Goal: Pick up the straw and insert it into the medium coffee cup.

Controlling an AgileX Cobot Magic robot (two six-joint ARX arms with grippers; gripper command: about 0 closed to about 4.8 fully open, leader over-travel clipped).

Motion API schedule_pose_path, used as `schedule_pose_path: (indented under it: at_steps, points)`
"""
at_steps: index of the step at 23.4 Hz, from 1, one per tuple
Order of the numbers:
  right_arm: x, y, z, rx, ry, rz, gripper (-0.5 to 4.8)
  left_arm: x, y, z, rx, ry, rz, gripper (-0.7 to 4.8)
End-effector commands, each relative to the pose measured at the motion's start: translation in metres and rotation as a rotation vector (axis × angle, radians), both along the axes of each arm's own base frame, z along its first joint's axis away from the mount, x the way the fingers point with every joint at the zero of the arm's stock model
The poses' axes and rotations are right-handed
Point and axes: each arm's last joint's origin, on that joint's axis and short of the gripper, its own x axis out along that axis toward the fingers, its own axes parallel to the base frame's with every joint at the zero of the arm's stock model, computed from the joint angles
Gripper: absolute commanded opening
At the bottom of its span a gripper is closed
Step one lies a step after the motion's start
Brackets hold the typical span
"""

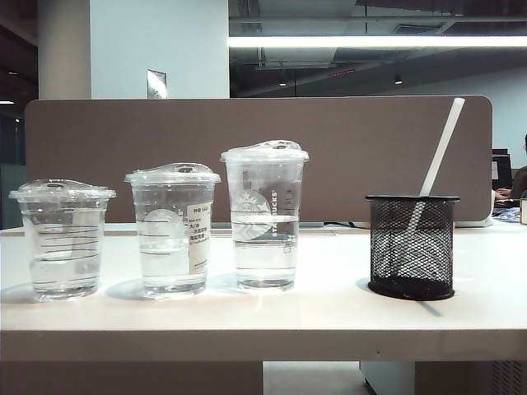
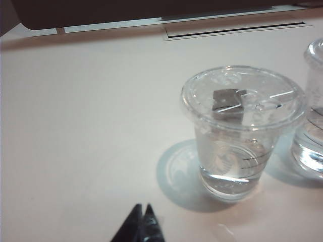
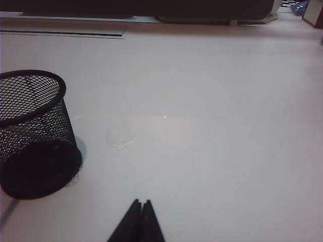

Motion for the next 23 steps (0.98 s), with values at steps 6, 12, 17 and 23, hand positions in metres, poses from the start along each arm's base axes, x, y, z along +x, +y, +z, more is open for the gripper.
schedule_pose_path:
  at_steps: [6,12,17,23]
  points:
    - [0.000,0.000,-0.001,0.004,-0.003,0.002,-0.05,0.000,0.000,0.000,-0.002,0.003,-0.007,-0.01]
    - [0.000,0.000,-0.001,0.004,-0.003,0.002,-0.05,-0.008,-0.006,0.044,-0.022,-0.118,-0.140,-0.01]
    - [0.000,0.000,-0.001,0.004,-0.003,0.002,-0.05,-0.041,-0.009,0.138,-0.053,-0.319,-0.237,-0.01]
    - [0.000,0.000,-0.001,0.004,-0.004,0.002,-0.05,-0.114,0.002,0.197,-0.127,-0.195,-0.302,-0.01]
